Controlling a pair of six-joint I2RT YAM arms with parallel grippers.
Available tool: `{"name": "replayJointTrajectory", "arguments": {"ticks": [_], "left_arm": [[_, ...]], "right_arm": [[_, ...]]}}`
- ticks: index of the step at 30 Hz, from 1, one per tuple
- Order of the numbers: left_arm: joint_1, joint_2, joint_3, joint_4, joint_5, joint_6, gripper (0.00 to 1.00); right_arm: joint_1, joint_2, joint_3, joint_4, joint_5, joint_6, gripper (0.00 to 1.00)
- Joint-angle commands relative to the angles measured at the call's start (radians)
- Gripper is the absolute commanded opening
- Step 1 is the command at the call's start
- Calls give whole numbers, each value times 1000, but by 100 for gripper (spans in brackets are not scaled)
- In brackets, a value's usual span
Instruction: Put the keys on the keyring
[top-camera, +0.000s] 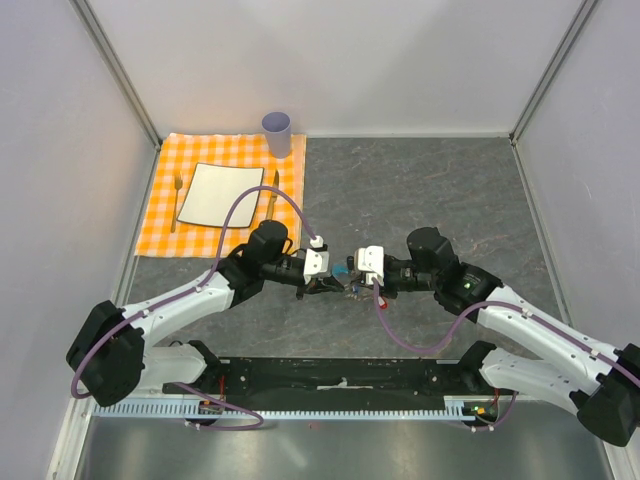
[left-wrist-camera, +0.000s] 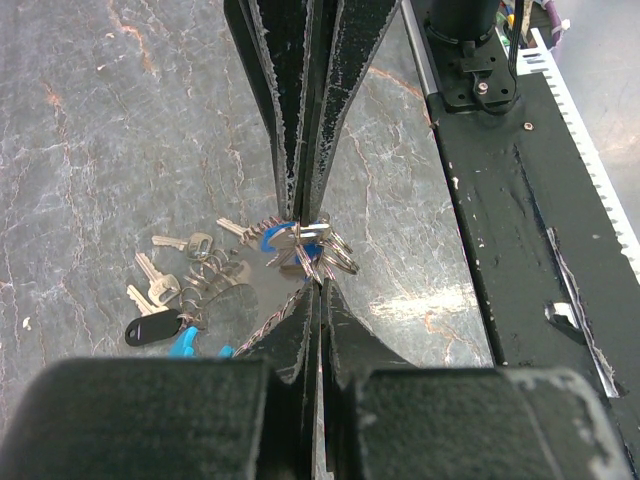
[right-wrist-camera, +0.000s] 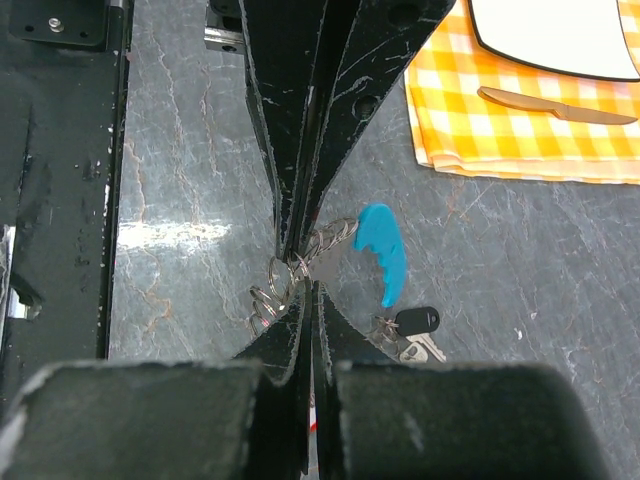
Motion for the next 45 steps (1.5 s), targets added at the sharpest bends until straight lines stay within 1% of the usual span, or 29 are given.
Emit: {"name": "replayJointTrajectory", "arguments": {"ticks": [1, 14, 22, 29, 36, 45], "left_arm": [[-3, -3, 47, 31, 47, 43, 2], [-5, -6, 48, 17, 60, 54, 2], [-5, -9, 65, -35, 66, 87, 2], [-5, -30, 70, -60, 89, 106, 2], [-5, -49, 67, -68, 80, 113, 2], [-6, -59, 68, -77, 95, 124, 2]], "right_arm": [[4, 6, 45, 23, -51, -11, 0], [4, 17, 45, 21, -77, -15, 0], [4, 40, 65, -12, -143, -19, 0], [9, 38, 68, -23, -132, -27, 0], [13, 43, 73, -41, -119, -31, 0], [23, 58, 79, -57, -135, -34, 0]]}}
